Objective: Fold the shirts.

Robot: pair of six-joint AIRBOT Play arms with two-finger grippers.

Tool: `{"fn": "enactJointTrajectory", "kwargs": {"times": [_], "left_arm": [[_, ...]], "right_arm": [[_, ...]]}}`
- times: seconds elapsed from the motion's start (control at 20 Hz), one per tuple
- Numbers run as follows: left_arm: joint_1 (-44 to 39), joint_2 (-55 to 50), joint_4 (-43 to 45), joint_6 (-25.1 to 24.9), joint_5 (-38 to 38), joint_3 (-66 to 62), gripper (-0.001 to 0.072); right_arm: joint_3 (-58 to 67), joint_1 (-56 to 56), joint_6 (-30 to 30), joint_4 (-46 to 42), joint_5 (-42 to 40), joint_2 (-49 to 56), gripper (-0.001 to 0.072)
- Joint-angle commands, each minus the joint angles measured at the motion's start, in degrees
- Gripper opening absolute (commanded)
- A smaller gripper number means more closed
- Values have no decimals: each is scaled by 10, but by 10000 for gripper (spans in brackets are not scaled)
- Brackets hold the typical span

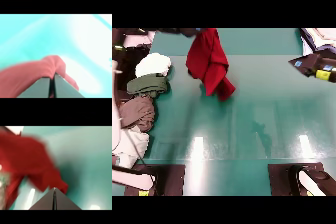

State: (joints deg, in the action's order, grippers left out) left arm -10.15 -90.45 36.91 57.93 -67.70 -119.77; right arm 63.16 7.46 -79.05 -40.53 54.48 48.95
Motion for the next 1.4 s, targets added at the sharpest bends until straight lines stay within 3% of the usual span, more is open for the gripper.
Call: {"fn": "enactJointTrajectory", "kwargs": {"times": [0.0,0.3,0.7,0.8,1.05,1.25,1.3,1.35], "left_arm": [[0,110,-24,-9,-64,-15,27],[0,160,-85,-9,-112,59,29],[8,156,87,29,-99,346,29],[22,157,125,62,-98,351,29],[70,160,113,68,-131,323,29],[103,167,137,72,-209,321,33],[112,169,164,87,-221,321,275],[118,173,195,111,-219,325,579]], "right_arm": [[0,33,0,0,-28,-48,18],[0,77,0,0,3,-87,18],[0,77,0,-6,45,-85,18],[0,66,0,-45,65,-81,18],[-1,-31,0,-95,180,14,18],[-1,-119,0,-120,173,102,18],[0,-131,0,-120,173,118,18],[-1,-138,0,-120,173,128,18]]}}
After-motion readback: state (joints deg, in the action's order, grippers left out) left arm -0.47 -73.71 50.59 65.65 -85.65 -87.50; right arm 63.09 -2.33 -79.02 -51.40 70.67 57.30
